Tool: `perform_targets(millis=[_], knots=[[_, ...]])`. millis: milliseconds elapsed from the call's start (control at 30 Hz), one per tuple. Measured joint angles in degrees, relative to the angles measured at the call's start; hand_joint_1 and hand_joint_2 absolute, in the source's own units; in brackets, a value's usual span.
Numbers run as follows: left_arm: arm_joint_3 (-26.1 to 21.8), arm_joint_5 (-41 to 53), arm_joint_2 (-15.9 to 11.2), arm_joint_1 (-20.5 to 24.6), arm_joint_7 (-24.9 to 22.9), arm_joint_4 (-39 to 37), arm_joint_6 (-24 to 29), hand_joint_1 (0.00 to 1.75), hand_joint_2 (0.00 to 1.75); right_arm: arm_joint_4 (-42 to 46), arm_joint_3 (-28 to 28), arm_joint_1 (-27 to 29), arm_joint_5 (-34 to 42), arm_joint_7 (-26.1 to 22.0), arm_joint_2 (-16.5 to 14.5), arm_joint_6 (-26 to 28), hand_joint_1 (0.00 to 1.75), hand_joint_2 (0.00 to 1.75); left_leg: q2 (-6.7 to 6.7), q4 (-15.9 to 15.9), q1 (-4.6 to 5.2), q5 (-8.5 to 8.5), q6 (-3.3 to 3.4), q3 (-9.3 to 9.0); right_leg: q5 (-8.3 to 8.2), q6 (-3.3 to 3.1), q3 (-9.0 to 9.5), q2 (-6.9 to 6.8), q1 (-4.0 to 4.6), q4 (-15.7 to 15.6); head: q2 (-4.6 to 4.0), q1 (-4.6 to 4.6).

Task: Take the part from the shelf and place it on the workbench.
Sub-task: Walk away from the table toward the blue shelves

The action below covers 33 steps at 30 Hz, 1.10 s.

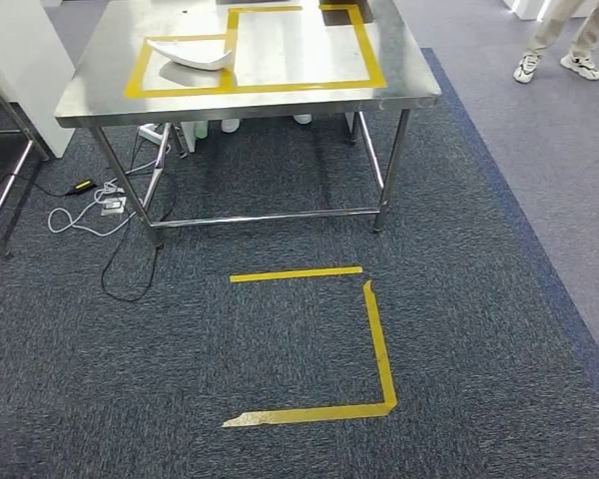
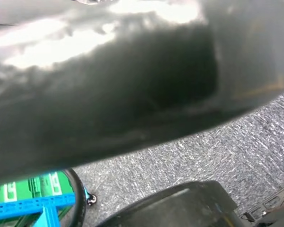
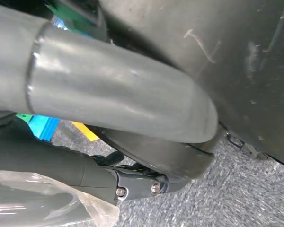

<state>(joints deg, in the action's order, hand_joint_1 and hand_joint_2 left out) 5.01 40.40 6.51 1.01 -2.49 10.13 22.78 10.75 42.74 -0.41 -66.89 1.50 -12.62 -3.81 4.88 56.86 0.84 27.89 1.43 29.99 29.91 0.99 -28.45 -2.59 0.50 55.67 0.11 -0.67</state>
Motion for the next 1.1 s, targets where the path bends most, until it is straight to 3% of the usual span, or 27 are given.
perform_targets(millis=[33, 100, 200, 233, 267, 300, 333, 400, 467, 500, 533, 600, 700, 733, 767, 800, 833, 867, 933, 1000, 1067, 1100], knots=[[0.0, 0.0, 0.0, 0.1, 0.0, 0.0, 0.0, 0.00, 0.00, 0.0, 0.0, 0.1, 0.0, -0.1, 0.0, 0.0, 0.00, 0.00, 0.19, 0.1, -0.05, 0.03, -0.32, 0.06, -0.24, -0.37, -0.16, 0.41, -0.13, 0.0, 0.00, 0.02], [0.0, 0.0, -0.1, 0.1, 0.0, 0.0, 0.0, 0.00, 0.00, 0.0, 0.0, 0.1, 0.0, -0.2, 0.0, 0.0, 0.00, 0.00, -1.16, 1.7, -0.23, 1.55, -1.08, 0.61, -0.74, -1.03, -0.29, 1.15, -0.42, -0.2, 0.00, 0.15], [0.0, 0.0, -0.1, 0.0, 0.0, 0.0, 0.0, 0.00, 0.00, 0.0, 0.0, 0.0, 0.0, -0.3, 0.0, -0.1, 0.00, 0.00, -3.85, 11.8, -0.70, 7.40, -1.91, 4.50, -1.36, -1.65, -0.62, 2.42, -0.53, -0.2, 0.00, 0.34], [0.0, 0.0, -0.1, -0.2, 0.0, 0.0, 0.0, 0.00, 0.00, 0.0, 0.0, 0.0, 0.0, -0.4, 0.0, -0.2, 0.00, 0.00, -4.04, 15.0, -0.80, 8.61, -2.01, 5.76, -1.48, -1.68, -0.80, 2.97, -0.52, -0.2, 0.00, 0.32], [0.0, 0.0, -0.1, -0.3, 0.1, 0.0, 0.0, 0.00, 0.00, 0.0, 0.0, 0.0, 0.1, -0.4, 0.0, -0.3, 0.00, 0.00, -4.10, 16.6, -0.86, 8.69, -2.03, 6.30, -1.58, -1.64, -0.91, 3.58, -0.52, -0.1, 0.00, 0.33], [0.0, 0.0, -0.1, -0.3, 0.1, 0.0, 0.0, 0.00, 0.00, 0.0, 0.0, 0.1, 0.1, -0.5, 0.0, -0.3, 0.00, 0.00, -4.18, 15.8, -0.90, 7.50, -1.97, 5.79, -1.65, -1.57, -0.94, 4.20, -0.52, -0.1, 0.00, 0.33], [0.0, 0.0, -0.1, -0.3, 0.2, 0.0, 0.0, 0.00, 0.00, 0.0, 0.0, 0.1, 0.1, -0.5, 0.0, -0.4, 0.00, 0.00, -4.54, 12.7, -0.94, 5.40, -1.83, 4.35, -1.70, -1.51, -0.90, 4.83, -0.53, 0.0, 0.00, 0.33], [0.0, 0.1, -0.2, -0.4, 0.2, 0.0, 0.0, 0.00, 0.00, 0.0, 0.0, 0.0, 0.2, -0.5, -0.1, -0.5, 0.00, 0.00, -6.82, 5.0, -1.11, 1.47, -1.40, 0.95, -1.73, -1.28, -1.02, 6.01, -0.45, 0.3, 0.00, 0.31], [0.0, 0.2, -0.2, -0.4, 0.3, 0.0, 0.0, 0.00, 0.00, 0.0, 0.0, -0.2, 0.2, -0.6, -0.1, -0.6, 0.00, 0.00, -8.73, 0.9, -1.19, 0.53, -1.02, -0.59, -1.90, -0.73, -1.74, 7.07, -0.44, 0.7, 0.00, 0.30], [0.0, 0.2, -0.2, -0.3, 0.3, 0.0, 0.0, 0.00, 0.00, 0.0, 0.0, -0.2, 0.2, -0.6, -0.1, -0.6, 0.00, 0.00, -8.81, 0.5, -1.16, 0.74, -0.86, -0.61, -2.07, -0.34, -2.14, 7.58, -0.47, 0.8, 0.00, 0.29], [0.0, 0.2, -0.2, -0.3, 0.3, 0.0, 0.0, 0.00, 0.00, 0.0, 0.0, -0.2, 0.2, -0.6, -0.1, -0.7, 0.00, 0.00, -8.31, 0.3, -1.19, 0.72, -0.61, -0.56, -2.25, 0.05, -2.66, 8.03, -0.56, 0.7, 0.00, 0.28], [0.0, 0.2, -0.2, -0.2, 0.4, 0.0, 0.0, 0.00, 0.00, 0.0, 0.1, -0.2, 0.3, -0.6, 0.0, -0.6, 0.00, 0.00, -7.05, -0.2, -1.35, 0.31, 0.11, -0.46, -1.37, 0.66, -3.73, 7.03, -0.54, 2.0, 0.00, 0.09], [0.0, 0.3, -0.1, -0.4, 0.5, 0.0, 0.0, 0.00, 0.00, 0.0, 0.1, -0.4, 0.3, -0.6, 0.0, -0.6, 0.00, 0.00, -4.80, -0.4, -1.31, 0.03, 0.74, -0.19, 3.82, 1.28, -8.00, 3.85, -0.48, 11.3, 0.00, -0.40], [0.0, 0.3, -0.1, -0.4, 0.5, 0.0, 0.0, 0.00, 0.00, 0.0, 0.1, -0.4, 0.4, -0.7, 0.1, -0.6, 0.00, 0.00, -3.99, -0.4, -1.24, 0.03, 0.75, -0.10, 5.20, 1.45, -9.42, 3.46, -0.50, 14.8, 0.00, -0.42], [0.0, 0.4, -0.1, -0.5, 0.5, 0.0, 0.0, 0.00, 0.00, 0.0, 0.1, -0.4, 0.4, -0.8, 0.2, -0.6, 0.00, 0.00, -3.20, -0.4, -1.20, 0.03, 0.75, -0.06, 5.59, 1.57, -9.96, 3.22, -0.51, 16.6, 0.00, -0.41], [0.0, 0.5, -0.1, -0.5, 0.5, 0.0, -0.1, 0.00, 0.00, 0.0, 0.2, -0.4, 0.4, -0.8, 0.2, -0.6, 0.00, 0.00, -2.53, -0.4, -1.18, 0.04, 0.75, -0.04, 4.98, 1.62, -9.53, 3.01, -0.53, 16.4, 0.00, -0.43], [0.1, 0.6, -0.1, -0.4, 0.5, 0.0, -0.1, 0.00, 0.00, 0.0, 0.2, -0.3, 0.4, -0.8, 0.2, -0.7, 0.00, 0.00, -1.92, -0.3, -1.18, 0.06, 0.72, -0.06, 3.43, 1.61, -7.96, 2.62, -0.55, 13.9, 0.00, -0.42], [0.1, 0.7, -0.1, -0.3, 0.5, 0.0, -0.2, 0.00, 0.00, 0.0, 0.2, -0.2, 0.4, -0.8, 0.3, -0.7, 0.00, 0.00, -1.43, -0.3, -1.17, 0.10, 0.65, -0.11, 1.53, 1.54, -5.63, 1.83, -0.56, 9.8, 0.00, -0.43], [0.3, 1.0, -0.1, -0.2, 0.5, 0.0, -0.3, 0.00, 0.00, 0.0, 0.3, 0.1, 0.3, -0.8, 0.4, -0.7, 0.00, 0.00, -0.61, 0.0, -0.87, 0.24, 0.29, -0.06, -0.55, 1.18, -1.79, -0.32, -0.30, 2.6, 0.00, -0.42], [0.4, 1.1, -0.1, -0.1, 0.5, 0.0, -0.3, 0.00, 0.00, 0.0, 0.3, 0.3, 0.3, -0.9, 0.5, -0.8, 0.00, 0.00, 0.28, 0.2, -0.56, 0.25, -0.21, 0.07, -0.61, 0.60, -0.96, -0.93, -0.04, 0.5, 0.00, -0.36], [0.5, 1.2, -0.1, 0.0, 0.5, 0.0, -0.3, 0.00, 0.00, 0.0, 0.3, 0.4, 0.3, -1.2, 0.5, -0.9, 0.00, 0.00, 0.94, 0.4, -0.61, 0.42, -0.70, 0.06, -0.93, 0.00, -1.33, 0.14, -0.19, 0.5, 0.00, -0.34], [0.5, 1.3, -0.1, 0.0, 0.5, 0.0, -0.3, 0.00, 0.00, 0.0, 0.3, 0.5, 0.3, -1.3, 0.4, -1.0, 0.00, 0.00, 0.34, 1.1, -0.70, 1.07, -1.03, 0.24, -1.09, -0.27, -1.37, 0.64, -0.32, 0.5, 0.00, -0.30]])
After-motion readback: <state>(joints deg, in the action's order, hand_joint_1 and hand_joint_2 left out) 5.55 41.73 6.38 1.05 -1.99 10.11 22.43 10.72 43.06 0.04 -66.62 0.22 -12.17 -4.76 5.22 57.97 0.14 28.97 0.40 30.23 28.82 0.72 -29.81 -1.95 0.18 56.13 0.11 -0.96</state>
